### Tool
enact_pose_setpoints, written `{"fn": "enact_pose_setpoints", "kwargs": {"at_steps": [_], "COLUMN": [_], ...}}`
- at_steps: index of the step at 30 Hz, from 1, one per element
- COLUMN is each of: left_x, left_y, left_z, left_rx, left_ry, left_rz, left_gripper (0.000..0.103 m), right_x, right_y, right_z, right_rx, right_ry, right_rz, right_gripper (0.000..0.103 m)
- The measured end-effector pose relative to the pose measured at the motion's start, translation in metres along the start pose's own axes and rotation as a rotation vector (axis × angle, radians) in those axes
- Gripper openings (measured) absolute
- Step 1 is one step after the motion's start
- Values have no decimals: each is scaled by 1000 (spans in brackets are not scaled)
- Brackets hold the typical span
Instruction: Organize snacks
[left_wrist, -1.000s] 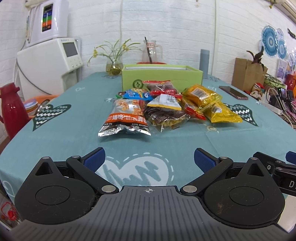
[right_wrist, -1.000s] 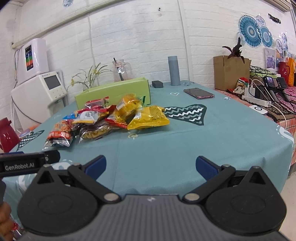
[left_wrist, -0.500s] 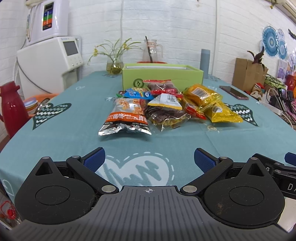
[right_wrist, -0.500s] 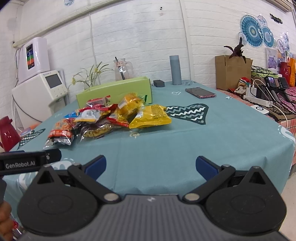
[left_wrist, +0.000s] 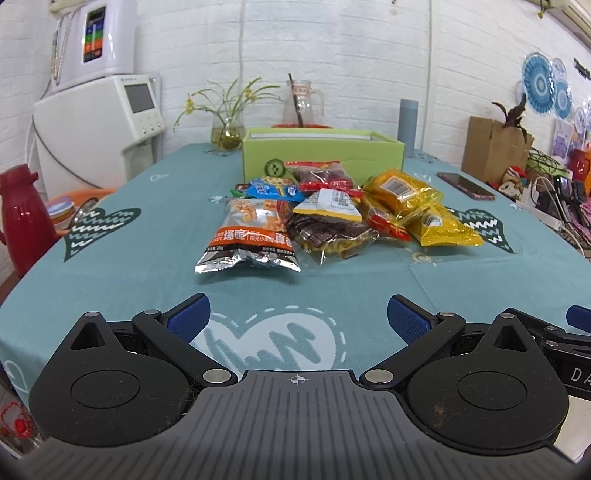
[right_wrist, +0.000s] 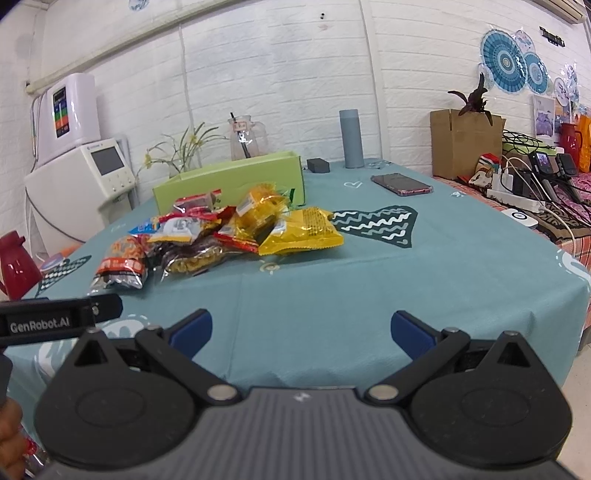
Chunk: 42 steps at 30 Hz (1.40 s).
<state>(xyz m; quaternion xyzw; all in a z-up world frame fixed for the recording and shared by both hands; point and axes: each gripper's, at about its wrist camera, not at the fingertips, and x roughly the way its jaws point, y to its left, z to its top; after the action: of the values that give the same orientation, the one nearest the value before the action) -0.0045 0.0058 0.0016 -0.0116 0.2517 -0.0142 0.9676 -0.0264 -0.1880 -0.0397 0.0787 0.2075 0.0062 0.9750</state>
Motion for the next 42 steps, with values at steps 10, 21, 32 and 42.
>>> {"fn": "enact_pose_setpoints", "kwargs": {"at_steps": [10, 21, 32, 42], "left_x": [49, 85, 107, 165], "left_y": [26, 63, 117, 110], "left_z": [23, 24, 68, 163], "left_rx": [-77, -149, -235, -240], "left_ry": [66, 199, 222, 179], "left_rz": [2, -60, -91, -273], "left_gripper": [89, 86, 88, 87], "right_x": [73, 120, 123, 170], "right_y": [15, 7, 30, 94], "right_z": [31, 23, 41, 122], "right_rx": [-84, -125, -158, -305], "right_ry": [-3, 90, 199, 80], "right_rz": [35, 15, 149, 368], "right_gripper": [102, 102, 103, 102]}}
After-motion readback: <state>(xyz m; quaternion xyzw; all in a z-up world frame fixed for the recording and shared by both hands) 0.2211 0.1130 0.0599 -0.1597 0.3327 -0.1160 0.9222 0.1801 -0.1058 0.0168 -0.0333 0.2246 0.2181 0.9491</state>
